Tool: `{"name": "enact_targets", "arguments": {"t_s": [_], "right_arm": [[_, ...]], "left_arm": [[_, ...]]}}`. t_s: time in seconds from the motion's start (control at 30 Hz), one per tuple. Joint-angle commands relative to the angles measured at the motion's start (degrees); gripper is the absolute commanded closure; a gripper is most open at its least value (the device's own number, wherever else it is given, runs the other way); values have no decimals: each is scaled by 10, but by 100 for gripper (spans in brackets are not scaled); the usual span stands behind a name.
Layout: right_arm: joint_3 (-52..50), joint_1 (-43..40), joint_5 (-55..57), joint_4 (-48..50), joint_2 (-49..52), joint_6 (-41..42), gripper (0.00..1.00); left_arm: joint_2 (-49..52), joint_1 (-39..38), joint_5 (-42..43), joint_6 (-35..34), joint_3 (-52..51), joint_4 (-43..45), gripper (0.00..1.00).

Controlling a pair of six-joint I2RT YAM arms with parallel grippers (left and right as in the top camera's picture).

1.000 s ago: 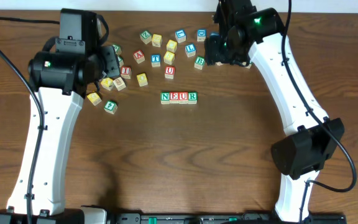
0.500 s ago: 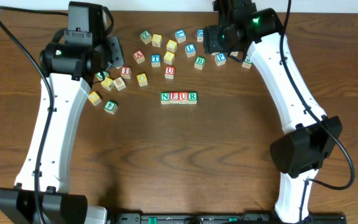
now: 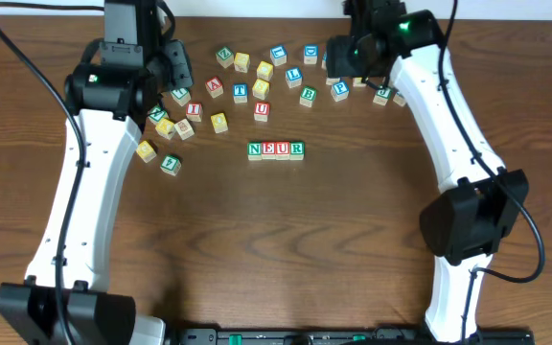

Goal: Spell out NEURIPS

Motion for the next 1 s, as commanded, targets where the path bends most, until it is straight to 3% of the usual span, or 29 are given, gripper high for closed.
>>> {"name": "enact_targets", "arguments": {"t_s": [0.0, 0.97], "right_arm": [[10, 0, -12, 11, 1, 21, 34], [9, 37, -12, 32, 42, 49, 34]], "left_arm": [[19, 1, -7, 7, 13, 1, 58], [48, 1, -7, 7, 13, -3, 58]]}}
